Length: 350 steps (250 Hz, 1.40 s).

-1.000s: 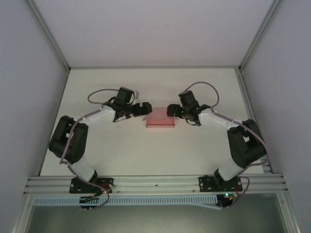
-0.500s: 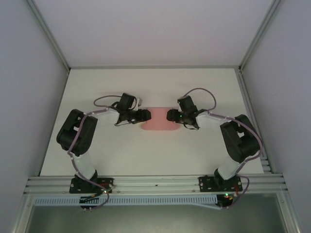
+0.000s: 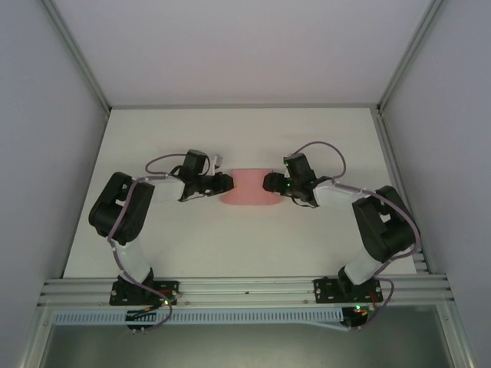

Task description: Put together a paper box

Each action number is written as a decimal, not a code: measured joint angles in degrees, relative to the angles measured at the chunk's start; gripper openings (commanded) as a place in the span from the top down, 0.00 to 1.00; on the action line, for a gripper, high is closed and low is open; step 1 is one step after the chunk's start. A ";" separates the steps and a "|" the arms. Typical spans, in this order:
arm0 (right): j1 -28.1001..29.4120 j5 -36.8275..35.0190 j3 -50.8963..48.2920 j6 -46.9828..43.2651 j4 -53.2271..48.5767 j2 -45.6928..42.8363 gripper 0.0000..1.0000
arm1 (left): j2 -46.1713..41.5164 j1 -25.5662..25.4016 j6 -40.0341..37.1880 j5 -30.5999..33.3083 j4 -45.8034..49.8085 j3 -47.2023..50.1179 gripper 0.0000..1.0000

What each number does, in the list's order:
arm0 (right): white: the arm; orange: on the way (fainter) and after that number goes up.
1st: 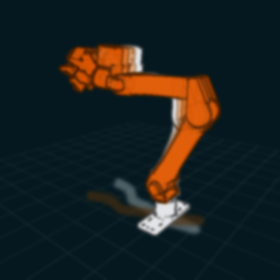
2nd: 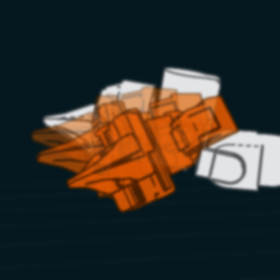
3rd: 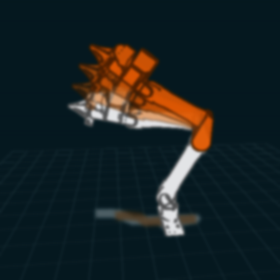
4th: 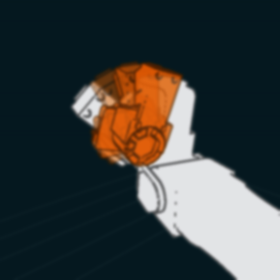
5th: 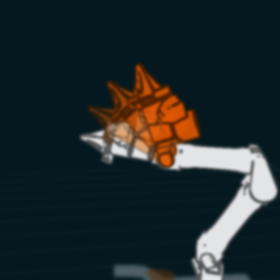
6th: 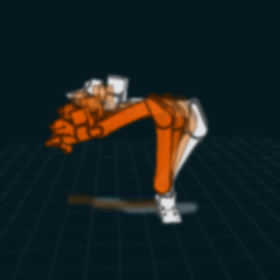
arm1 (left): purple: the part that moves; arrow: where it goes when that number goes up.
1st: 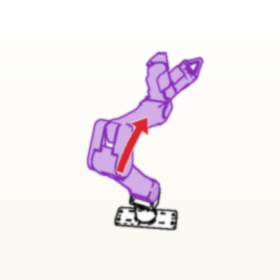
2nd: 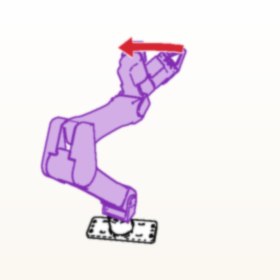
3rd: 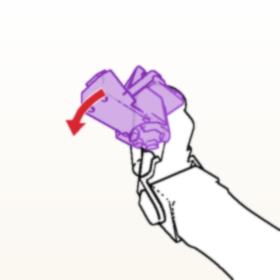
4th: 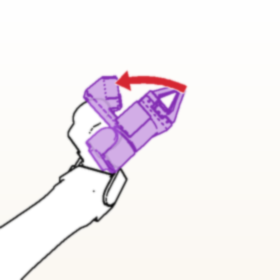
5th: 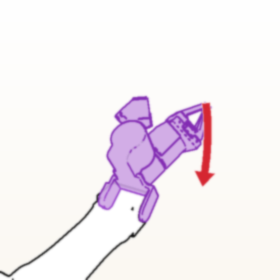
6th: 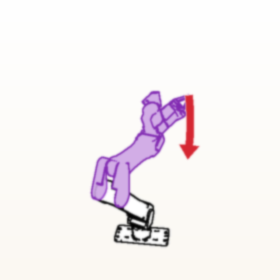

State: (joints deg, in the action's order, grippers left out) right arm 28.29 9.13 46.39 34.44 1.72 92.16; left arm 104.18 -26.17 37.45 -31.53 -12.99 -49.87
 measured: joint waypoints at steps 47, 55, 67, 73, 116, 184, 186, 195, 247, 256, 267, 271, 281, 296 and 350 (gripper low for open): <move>-1.14 3.65 0.00 1.75 -1.11 -4.15 0.13 | -0.09 2.67 3.30 -6.21 -10.80 6.25 0.85; -1.33 4.55 0.00 2.08 -1.09 -4.42 0.13 | -0.09 2.99 4.04 -7.08 -12.20 7.06 0.85; -1.55 5.79 0.00 2.45 -1.03 -4.50 0.13 | -0.07 3.52 4.79 -8.15 -13.92 8.11 0.85; -1.68 6.47 0.00 2.75 -1.01 -4.50 0.13 | -0.07 3.72 5.11 -8.57 -14.60 8.50 0.85; -2.56 10.75 -0.11 4.76 0.37 -4.22 0.14 | 0.15 4.63 7.34 -10.73 -19.32 11.06 0.85; -2.82 17.49 -1.40 8.87 6.16 0.50 0.22 | 3.69 5.31 12.15 -14.71 -29.35 12.94 0.84; -2.82 17.64 -1.51 9.03 6.27 0.66 0.23 | 3.72 5.31 12.22 -14.78 -29.53 13.00 0.84; -2.82 17.99 -1.84 9.35 6.67 1.01 0.27 | 3.76 5.35 12.48 -15.02 -30.03 13.29 0.83; -2.86 20.44 -3.21 11.89 10.62 1.57 0.52 | 3.76 5.42 13.03 -15.26 -30.23 13.44 0.77; -2.93 20.70 -3.32 12.35 11.23 1.57 0.53 | 3.76 5.46 13.03 -15.26 -30.21 13.44 0.76; -2.93 20.92 -3.39 12.66 11.78 1.57 0.53 | 3.76 5.46 13.03 -15.26 -30.21 13.44 0.75; -2.95 20.94 -3.39 12.74 11.89 1.57 0.53 | 3.76 5.46 13.00 -15.26 -30.21 13.44 0.75; -2.97 20.94 -3.39 12.79 12.17 1.57 0.54 | 3.76 5.46 12.94 -15.26 -30.16 13.44 0.71; -3.08 21.00 -3.48 13.18 12.55 1.55 0.56 | 3.76 5.46 12.74 -15.28 -29.81 13.25 0.66; -3.17 21.14 -5.25 14.58 13.66 -0.35 0.58 | 1.40 5.35 9.18 -14.14 -24.74 11.39 0.28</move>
State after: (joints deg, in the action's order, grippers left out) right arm 25.12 30.26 41.15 49.01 15.38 91.81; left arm 105.58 -20.82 46.63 -45.67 -37.74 -38.48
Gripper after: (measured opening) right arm 0.430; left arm 0.605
